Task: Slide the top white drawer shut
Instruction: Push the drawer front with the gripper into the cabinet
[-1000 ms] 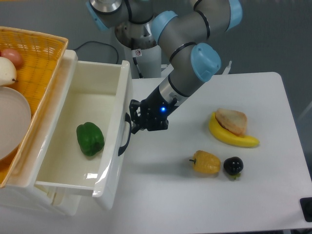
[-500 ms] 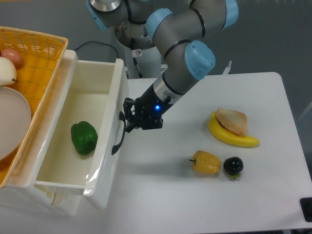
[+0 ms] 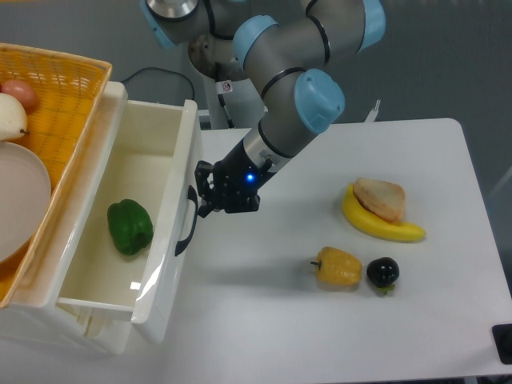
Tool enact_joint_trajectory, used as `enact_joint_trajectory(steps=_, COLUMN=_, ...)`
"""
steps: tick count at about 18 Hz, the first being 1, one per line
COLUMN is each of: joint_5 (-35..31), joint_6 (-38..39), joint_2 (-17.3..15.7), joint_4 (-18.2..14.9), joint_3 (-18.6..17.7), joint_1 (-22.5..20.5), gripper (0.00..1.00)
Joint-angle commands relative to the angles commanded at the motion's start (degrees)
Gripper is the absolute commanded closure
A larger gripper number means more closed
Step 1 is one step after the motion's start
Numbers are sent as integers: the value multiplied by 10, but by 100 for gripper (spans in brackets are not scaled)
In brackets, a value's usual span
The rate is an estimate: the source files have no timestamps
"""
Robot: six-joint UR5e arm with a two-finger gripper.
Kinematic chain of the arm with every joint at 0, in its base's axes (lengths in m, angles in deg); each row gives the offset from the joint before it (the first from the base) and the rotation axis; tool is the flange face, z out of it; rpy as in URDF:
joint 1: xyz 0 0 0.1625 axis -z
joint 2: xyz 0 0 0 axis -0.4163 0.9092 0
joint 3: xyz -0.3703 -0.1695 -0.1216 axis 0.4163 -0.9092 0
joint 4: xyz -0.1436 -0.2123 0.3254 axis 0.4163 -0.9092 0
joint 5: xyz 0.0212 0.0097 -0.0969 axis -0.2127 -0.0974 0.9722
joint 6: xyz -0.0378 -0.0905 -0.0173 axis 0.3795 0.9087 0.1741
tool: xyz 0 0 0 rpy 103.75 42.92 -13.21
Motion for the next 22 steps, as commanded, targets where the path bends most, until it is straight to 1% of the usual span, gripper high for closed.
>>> enact_joint_trajectory(steps=5, joint_5=2, joint_6=5, joint_2=-1, joint_4=0, joint_3=0, joint_1=2, gripper=94)
enact_joint_trajectory(steps=7, joint_5=2, joint_6=7, joint_2=-1, joint_4=1, joint_3=0, joint_1=11, gripper=94)
enact_joint_trajectory(steps=15, joint_5=6, joint_6=20, joint_2=-4, joint_4=1, joint_3=0, joint_1=19, gripper=94)
enact_joint_trajectory(steps=22, joint_5=10, joint_6=33, joint_2=-4, joint_4=2, joint_3=0, joint_1=39, gripper=93)
